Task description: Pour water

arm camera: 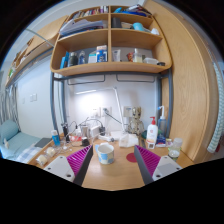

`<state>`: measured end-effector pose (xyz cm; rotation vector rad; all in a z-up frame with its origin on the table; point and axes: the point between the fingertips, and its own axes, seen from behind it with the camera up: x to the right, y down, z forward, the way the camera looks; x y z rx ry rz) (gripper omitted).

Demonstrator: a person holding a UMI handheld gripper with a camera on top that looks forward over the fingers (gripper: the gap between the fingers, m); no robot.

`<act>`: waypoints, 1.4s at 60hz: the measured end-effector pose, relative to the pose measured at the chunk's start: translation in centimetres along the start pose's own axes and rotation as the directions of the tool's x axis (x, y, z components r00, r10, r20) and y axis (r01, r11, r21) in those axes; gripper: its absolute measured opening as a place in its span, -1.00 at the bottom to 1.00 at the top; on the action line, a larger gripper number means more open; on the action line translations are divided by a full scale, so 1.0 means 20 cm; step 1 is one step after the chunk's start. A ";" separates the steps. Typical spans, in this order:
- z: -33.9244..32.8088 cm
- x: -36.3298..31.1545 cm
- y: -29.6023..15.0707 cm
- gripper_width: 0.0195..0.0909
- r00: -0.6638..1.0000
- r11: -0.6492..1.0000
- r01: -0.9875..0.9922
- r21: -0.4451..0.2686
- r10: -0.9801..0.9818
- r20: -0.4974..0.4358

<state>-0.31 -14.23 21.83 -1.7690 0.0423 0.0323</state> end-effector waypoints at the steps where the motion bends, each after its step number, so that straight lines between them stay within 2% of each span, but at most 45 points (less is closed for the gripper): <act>1: 0.00 0.00 0.01 0.84 1.000 1.000 -0.002 -0.005 0.002 0.000; 14: 0.07 0.12 0.19 0.83 0.999 0.999 -0.035 -0.019 0.035 -0.010; 25: 0.09 0.24 0.38 0.83 0.998 0.995 -0.060 -0.078 0.062 0.017; 35: 0.05 0.46 0.60 0.82 0.998 0.993 -0.060 -0.104 0.063 0.024; 41: 0.03 0.64 0.69 0.81 0.998 0.994 -0.057 -0.091 0.058 0.006; 50: 0.08 0.97 0.75 0.82 0.994 0.994 -0.087 -0.071 0.082 -0.072; 58: 0.19 1.16 0.71 0.82 0.993 0.997 -0.079 -0.028 0.076 -0.094; 69: 0.37 1.25 0.62 0.82 0.996 1.000 -0.012 0.018 0.013 -0.094; 74: 0.44 1.25 0.60 0.75 0.996 1.000 0.010 0.023 -0.008 -0.088; 77: 0.48 1.25 0.58 0.63 0.996 0.999 0.024 0.025 -0.021 -0.087; 80: 0.52 1.26 0.57 0.37 0.994 0.999 0.040 0.025 -0.037 -0.102; 83: 0.55 1.26 0.58 -0.01 0.992 0.997 0.069 0.019 -0.066 -0.109; 84: 0.56 1.26 0.58 -0.05 0.991 0.997 0.076 0.013 -0.074 -0.113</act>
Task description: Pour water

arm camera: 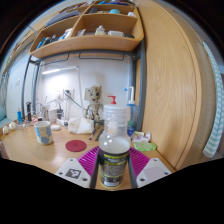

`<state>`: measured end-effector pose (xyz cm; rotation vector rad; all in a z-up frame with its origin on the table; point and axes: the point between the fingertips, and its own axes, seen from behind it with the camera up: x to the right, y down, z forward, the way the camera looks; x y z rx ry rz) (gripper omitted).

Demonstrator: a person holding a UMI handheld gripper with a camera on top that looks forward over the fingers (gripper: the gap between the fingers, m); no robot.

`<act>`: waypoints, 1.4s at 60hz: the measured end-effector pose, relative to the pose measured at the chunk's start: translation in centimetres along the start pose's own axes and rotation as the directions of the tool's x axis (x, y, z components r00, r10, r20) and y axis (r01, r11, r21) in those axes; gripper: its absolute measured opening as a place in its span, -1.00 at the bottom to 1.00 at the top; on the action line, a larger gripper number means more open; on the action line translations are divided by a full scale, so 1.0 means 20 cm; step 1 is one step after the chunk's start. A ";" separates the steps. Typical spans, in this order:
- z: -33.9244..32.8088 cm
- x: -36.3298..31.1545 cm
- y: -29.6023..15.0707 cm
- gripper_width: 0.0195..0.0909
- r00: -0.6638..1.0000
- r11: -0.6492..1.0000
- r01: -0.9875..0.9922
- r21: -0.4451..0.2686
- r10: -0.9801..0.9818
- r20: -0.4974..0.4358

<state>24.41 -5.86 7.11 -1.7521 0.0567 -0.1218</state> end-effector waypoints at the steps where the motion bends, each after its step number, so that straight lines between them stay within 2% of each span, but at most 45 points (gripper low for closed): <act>1: 0.01 0.00 0.00 -0.29 1.000 1.000 0.004 -0.003 -0.004 -0.003; 5: 0.02 0.00 -0.01 -0.37 1.000 1.000 -0.002 0.006 0.002 -0.002; 17: 0.02 0.00 -0.01 -0.85 1.000 1.000 -0.018 0.006 0.018 -0.005; 27: 0.01 0.00 0.00 -0.85 1.000 1.000 0.009 -0.014 -0.009 -0.009; 33: 0.02 -0.06 -0.07 -0.85 0.990 0.990 0.143 -0.009 -0.143 -0.003; 38: 0.07 -0.16 -0.18 -0.85 0.941 0.941 0.339 0.010 -0.339 -0.009; 47: 0.23 -0.37 -0.36 -0.85 0.666 0.665 0.746 0.032 -0.744 -0.056; 57: 0.43 -0.65 -0.47 -0.85 0.276 0.272 0.960 0.061 -0.958 -0.082; 70: 0.59 -0.86 -0.52 -0.85 -0.132 -0.138 0.989 0.049 -0.984 -0.117; 84: 0.67 -1.00 -0.60 -0.83 -0.486 -0.496 0.868 0.005 -0.852 -0.196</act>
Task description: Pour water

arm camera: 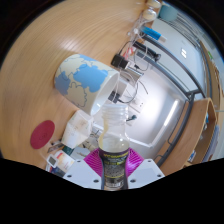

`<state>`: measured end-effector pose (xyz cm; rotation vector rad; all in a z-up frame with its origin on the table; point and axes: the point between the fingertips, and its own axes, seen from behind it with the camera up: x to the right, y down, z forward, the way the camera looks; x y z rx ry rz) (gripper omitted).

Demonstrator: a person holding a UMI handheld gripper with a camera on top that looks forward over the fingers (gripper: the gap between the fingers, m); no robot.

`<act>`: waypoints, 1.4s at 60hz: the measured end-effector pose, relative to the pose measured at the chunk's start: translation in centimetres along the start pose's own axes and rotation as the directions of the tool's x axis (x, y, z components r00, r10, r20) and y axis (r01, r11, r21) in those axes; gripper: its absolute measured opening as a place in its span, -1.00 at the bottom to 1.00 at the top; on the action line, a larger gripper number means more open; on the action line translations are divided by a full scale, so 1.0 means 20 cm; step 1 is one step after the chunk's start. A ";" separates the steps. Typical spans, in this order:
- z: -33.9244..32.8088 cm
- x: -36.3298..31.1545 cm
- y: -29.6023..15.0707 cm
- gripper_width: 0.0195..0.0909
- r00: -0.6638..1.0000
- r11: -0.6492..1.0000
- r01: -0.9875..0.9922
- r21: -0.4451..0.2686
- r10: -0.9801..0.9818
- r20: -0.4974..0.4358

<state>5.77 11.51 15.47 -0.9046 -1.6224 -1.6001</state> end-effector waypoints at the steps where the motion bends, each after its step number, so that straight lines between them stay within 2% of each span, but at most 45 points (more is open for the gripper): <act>1: 0.00 0.01 0.00 -0.84 1.000 1.000 0.024 0.000 -0.024 -0.006; 8: 0.02 0.01 -0.03 -0.84 0.993 0.993 0.118 -0.007 -0.118 -0.025; 15: 0.02 -0.02 -0.04 -0.83 0.997 0.998 0.070 -0.005 -0.070 -0.018; 21: -0.02 -0.02 -0.03 -0.83 0.998 0.998 -0.060 -0.001 0.060 -0.015; 27: -0.06 -0.04 0.03 -0.83 0.940 0.940 -0.340 -0.005 0.340 0.020; 33: -0.11 -0.13 0.09 -0.83 0.706 0.710 -0.703 -0.042 0.703 0.086; 37: -0.14 -0.17 0.11 -0.83 0.446 0.455 -0.888 -0.070 0.888 0.112; 42: -0.16 -0.20 0.08 -0.83 0.081 0.093 -0.991 -0.091 0.988 0.130; 45: -0.17 -0.18 0.10 -0.83 -0.101 -0.086 -0.992 -0.088 0.978 0.182; 49: -0.18 -0.14 0.10 -0.83 -0.279 -0.271 -0.960 -0.070 0.942 0.186; 58: -0.10 -0.20 0.14 -0.83 -0.450 -0.446 -0.893 -0.062 0.876 0.174; 64: -0.04 -0.28 0.08 -0.84 -0.513 -0.502 -0.858 -0.105 0.838 0.185; 75: -0.01 -0.44 -0.04 -0.78 -0.494 -0.471 -0.869 -0.154 0.849 0.189; 77: -0.01 -0.43 -0.03 -0.78 -0.497 -0.479 -0.868 -0.133 0.848 0.184; 84: -0.01 -0.45 -0.02 -0.78 -0.519 -0.502 -0.854 -0.137 0.839 0.164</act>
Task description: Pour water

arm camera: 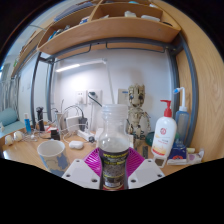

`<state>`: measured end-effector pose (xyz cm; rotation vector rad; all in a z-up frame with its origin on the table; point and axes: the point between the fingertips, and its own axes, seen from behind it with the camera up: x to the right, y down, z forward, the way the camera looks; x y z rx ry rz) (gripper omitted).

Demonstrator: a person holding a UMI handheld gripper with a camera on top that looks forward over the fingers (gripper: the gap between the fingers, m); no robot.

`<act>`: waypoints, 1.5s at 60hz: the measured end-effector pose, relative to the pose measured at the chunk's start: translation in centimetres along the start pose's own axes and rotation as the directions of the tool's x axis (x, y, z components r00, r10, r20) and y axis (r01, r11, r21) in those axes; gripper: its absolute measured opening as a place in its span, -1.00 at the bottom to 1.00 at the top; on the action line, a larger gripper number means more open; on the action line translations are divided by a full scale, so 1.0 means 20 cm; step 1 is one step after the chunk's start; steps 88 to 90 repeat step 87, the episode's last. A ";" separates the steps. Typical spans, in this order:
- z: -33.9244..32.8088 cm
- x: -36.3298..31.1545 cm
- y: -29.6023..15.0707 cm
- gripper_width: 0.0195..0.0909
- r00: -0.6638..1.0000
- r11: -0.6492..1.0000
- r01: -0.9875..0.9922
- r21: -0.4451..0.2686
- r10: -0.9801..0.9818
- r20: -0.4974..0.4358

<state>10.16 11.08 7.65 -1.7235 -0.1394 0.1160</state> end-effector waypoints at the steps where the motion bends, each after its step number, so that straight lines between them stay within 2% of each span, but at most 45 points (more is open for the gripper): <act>1: 0.00 0.00 0.00 -0.78 1.000 1.000 -0.003 0.003 0.003 -0.002; 4: 0.00 0.01 0.00 -0.73 1.000 1.000 -0.005 0.005 0.005 -0.006; 14: 0.00 0.02 -0.01 -0.37 1.000 1.000 -0.011 0.007 0.011 -0.027; 16: 0.00 0.02 0.01 -0.21 0.999 1.000 -0.022 -0.008 0.022 -0.035; 22: -0.03 0.02 0.04 0.42 0.998 0.998 -0.054 -0.041 0.053 -0.046; 26: -0.09 0.02 0.05 0.65 0.996 0.996 -0.071 -0.053 0.069 -0.051; 43: -0.58 -0.01 0.14 0.67 0.989 0.990 -0.089 -0.110 0.075 -0.130; 56: -0.94 -0.17 0.24 0.70 0.982 0.983 -0.067 -0.169 0.035 -0.183; 72: -1.13 -0.40 0.14 0.75 0.988 0.987 -0.099 -0.125 0.083 -0.129; 90: -1.16 -0.40 0.08 0.77 0.985 0.989 -0.106 -0.103 0.090 -0.146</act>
